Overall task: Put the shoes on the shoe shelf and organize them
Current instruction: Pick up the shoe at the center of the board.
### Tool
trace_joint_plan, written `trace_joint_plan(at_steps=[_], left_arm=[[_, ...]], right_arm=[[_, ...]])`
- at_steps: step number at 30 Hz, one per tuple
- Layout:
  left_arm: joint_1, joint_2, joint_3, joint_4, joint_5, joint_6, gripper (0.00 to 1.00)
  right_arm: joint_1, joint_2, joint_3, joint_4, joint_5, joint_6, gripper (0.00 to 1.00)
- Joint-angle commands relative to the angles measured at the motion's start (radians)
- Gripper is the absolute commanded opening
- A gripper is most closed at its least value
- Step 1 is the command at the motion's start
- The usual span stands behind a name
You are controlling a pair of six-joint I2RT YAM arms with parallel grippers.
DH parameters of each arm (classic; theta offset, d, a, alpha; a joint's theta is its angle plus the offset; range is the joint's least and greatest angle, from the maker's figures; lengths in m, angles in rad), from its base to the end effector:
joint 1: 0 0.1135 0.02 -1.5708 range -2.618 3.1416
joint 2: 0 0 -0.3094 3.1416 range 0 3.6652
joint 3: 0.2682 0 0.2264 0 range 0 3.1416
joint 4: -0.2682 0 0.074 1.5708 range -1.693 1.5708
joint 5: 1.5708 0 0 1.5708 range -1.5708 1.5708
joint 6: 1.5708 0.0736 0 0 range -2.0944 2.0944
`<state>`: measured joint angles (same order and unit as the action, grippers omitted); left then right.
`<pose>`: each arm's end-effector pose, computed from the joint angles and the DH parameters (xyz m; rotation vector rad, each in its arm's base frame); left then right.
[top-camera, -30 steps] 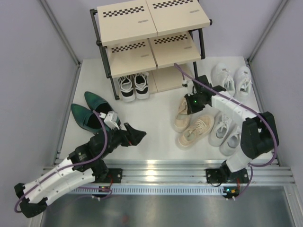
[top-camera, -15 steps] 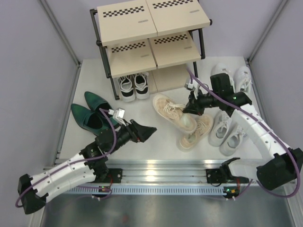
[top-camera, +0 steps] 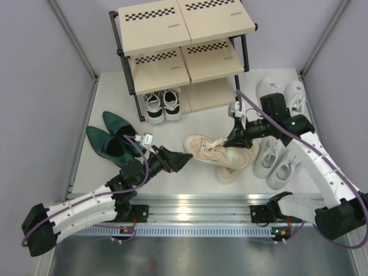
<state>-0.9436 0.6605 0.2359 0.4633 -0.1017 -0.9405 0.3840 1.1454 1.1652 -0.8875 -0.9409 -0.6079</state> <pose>0.0920 -0.1142 0.2738 -0.0878 1.7107 -1.3869 0.1495 0.1246 0.3701 -1.3854 1.7120 1.0054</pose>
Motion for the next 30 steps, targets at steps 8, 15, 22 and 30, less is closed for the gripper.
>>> trace_joint_plan(at_steps=[8,15,22,30], left_arm=[[0.002,-0.084,-0.078,0.158,-0.056,-0.086,0.98],[0.002,0.019,-0.043,0.228,0.002,-0.107,0.98],[0.012,0.106,-0.038,0.304,0.022,-0.15,0.98],[0.019,0.165,-0.026,0.474,0.068,-0.204,0.93]], right_arm=[[-0.004,-0.059,0.086,0.036,-0.163,-0.007,0.0],[-0.002,-0.046,0.108,0.024,-0.213,-0.006,0.0],[0.0,-0.062,0.105,0.01,-0.225,-0.015,0.0],[-0.002,-0.073,-0.018,0.054,-0.199,-0.01,0.0]])
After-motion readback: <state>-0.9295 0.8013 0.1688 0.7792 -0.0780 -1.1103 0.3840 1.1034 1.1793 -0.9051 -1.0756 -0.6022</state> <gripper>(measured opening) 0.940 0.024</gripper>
